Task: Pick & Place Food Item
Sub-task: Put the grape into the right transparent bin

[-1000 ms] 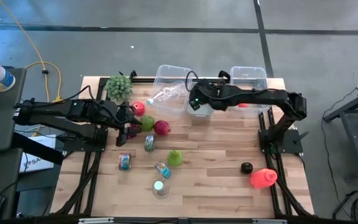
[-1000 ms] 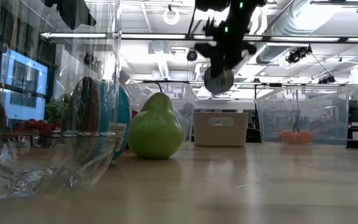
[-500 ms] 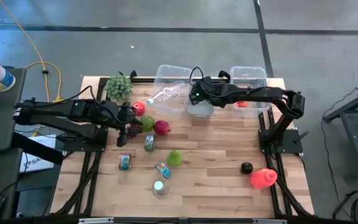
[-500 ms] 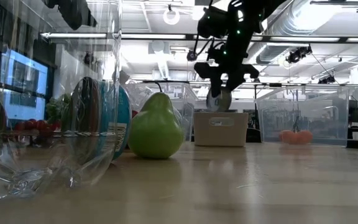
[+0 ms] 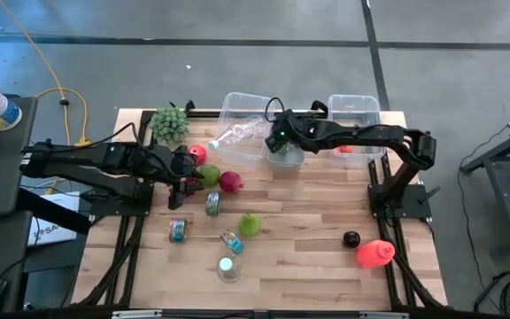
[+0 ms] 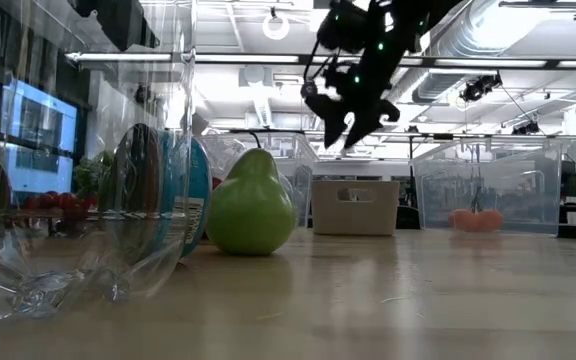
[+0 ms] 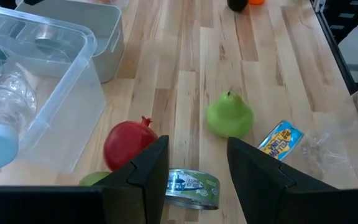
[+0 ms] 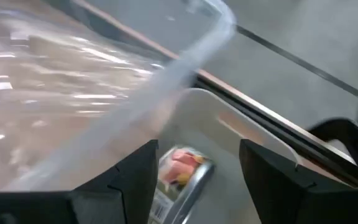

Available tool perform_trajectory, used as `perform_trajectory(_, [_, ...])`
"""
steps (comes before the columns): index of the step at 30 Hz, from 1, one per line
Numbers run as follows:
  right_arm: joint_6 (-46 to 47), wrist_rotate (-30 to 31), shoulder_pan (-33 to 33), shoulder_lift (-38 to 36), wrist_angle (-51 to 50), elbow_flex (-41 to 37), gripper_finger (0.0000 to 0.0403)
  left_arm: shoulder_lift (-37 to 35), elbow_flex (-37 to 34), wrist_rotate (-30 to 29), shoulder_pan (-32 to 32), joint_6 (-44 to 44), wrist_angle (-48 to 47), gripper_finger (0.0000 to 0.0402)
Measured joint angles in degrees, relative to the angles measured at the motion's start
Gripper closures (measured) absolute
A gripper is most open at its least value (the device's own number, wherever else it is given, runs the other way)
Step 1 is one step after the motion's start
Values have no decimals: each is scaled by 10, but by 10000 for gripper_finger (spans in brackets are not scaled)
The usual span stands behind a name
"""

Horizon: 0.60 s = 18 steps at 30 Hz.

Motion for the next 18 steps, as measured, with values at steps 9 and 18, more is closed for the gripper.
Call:
perform_trajectory(9, [-27, 9, 89, -101, -13, 0, 188, 0, 0, 0, 10, 14, -12, 245])
perform_trajectory(18, [-17, 8, 274, -123, -20, 0, 188, -9, 0, 7, 11, 5, -228, 245])
